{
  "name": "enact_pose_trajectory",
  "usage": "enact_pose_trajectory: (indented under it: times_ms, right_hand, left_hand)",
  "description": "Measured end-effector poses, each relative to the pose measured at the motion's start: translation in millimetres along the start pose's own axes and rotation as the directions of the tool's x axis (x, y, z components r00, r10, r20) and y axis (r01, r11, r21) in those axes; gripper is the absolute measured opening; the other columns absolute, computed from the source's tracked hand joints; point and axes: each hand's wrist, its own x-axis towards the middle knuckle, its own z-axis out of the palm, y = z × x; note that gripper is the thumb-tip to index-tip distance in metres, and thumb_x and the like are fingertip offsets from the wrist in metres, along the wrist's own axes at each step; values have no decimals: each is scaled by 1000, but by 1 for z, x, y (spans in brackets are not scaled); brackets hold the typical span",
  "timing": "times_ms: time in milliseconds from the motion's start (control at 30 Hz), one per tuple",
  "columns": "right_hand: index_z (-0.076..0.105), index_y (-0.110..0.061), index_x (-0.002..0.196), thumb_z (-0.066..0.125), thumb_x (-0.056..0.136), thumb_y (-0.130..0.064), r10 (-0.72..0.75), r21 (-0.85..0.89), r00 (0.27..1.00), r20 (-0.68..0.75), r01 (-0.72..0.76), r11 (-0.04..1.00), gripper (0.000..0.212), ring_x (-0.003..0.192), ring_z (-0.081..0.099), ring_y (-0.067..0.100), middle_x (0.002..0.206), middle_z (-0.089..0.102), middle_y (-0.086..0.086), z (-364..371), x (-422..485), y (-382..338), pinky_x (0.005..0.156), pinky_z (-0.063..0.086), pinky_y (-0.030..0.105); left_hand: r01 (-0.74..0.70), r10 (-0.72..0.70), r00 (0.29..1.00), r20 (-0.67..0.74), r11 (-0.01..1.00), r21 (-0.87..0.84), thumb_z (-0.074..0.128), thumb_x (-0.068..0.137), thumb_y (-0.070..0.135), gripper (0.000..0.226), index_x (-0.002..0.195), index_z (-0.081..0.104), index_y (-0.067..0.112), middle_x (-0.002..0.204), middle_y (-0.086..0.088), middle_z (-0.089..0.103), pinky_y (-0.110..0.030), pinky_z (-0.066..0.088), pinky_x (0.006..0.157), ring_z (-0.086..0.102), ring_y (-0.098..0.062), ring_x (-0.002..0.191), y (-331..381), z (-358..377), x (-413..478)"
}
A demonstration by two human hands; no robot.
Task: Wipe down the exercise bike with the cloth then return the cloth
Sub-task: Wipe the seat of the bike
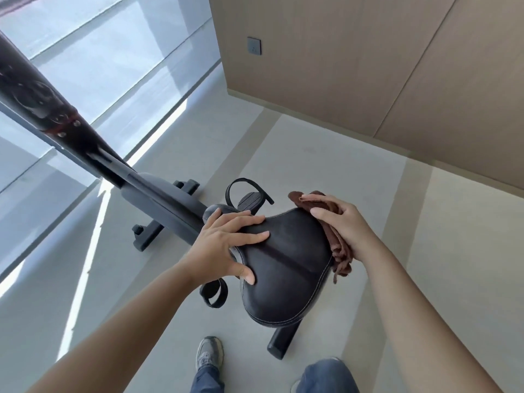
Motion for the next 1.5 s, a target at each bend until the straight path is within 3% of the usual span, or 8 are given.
enact_pose_trajectory:
  times_ms: [167,433,667,867,1133,1200,1367,1500]
  right_hand:
    - [67,-36,101,59,87,-13,25,188,887,-461,70,980,28,89,63,12,118,58,-1,35,-48,16,82,53,31]
    - [58,-49,105,58,88,-19,4,152,634,-773,179,972,34,117,51,14,118,48,-14,109,-103,34,100,43,44]
    - [58,-26,121,58,86,-23,-70,-50,122,-990,161,986,36,115,50,12,123,48,-5,196,-107,47,96,41,23]
    - [62,-28,114,60,85,-21,106,214,551,-828,137,967,30,100,61,11,118,61,2,108,-105,35,85,51,26]
    - [56,-21,124,56,81,-24,27,10,-155,-988,106,994,43,109,51,17,123,50,6,221,-85,47,90,43,30]
    - [58,-24,120,57,82,-22,9,-1,-98,-995,100,995,39,106,54,15,118,51,0,209,-89,48,87,43,23]
    - [61,-39,109,59,84,-23,38,75,318,-947,106,991,30,100,55,0,110,56,-11,142,-105,45,93,43,23]
    - [54,-32,123,59,84,-26,50,55,51,-997,98,994,40,101,51,-4,121,49,-7,194,-98,47,86,41,17]
  left_hand:
    - [-25,25,999,-38,1000,6,66,47,66,75,116,60,35,132,17,42,-51,18,105,39,-18,126,-5,5,1]
    - [-104,107,992,-70,994,40,54,54,71,75,117,61,30,134,5,50,-59,24,102,45,-26,121,-9,7,-2]
    - [-126,130,991,-44,989,82,71,60,58,69,121,58,29,137,3,47,-54,21,105,39,-24,126,-9,7,-4]
    - [-130,132,991,-25,989,70,69,61,62,69,124,54,36,140,10,42,-42,13,108,32,-18,129,-14,9,-3]
    - [-174,179,983,-41,980,91,55,61,72,75,125,54,32,140,6,43,-34,5,105,33,-22,129,-18,11,-2]
    - [-170,173,984,-29,981,96,59,63,69,73,126,52,33,142,6,41,-37,4,106,31,-22,130,-20,11,-3]
    - [-162,163,987,4,981,109,57,66,68,72,129,48,35,144,7,37,-48,7,110,26,-21,133,-20,13,-2]
    - [-151,148,989,30,979,134,54,69,68,73,133,43,34,147,5,33,-48,1,111,20,-20,135,-18,12,-3]
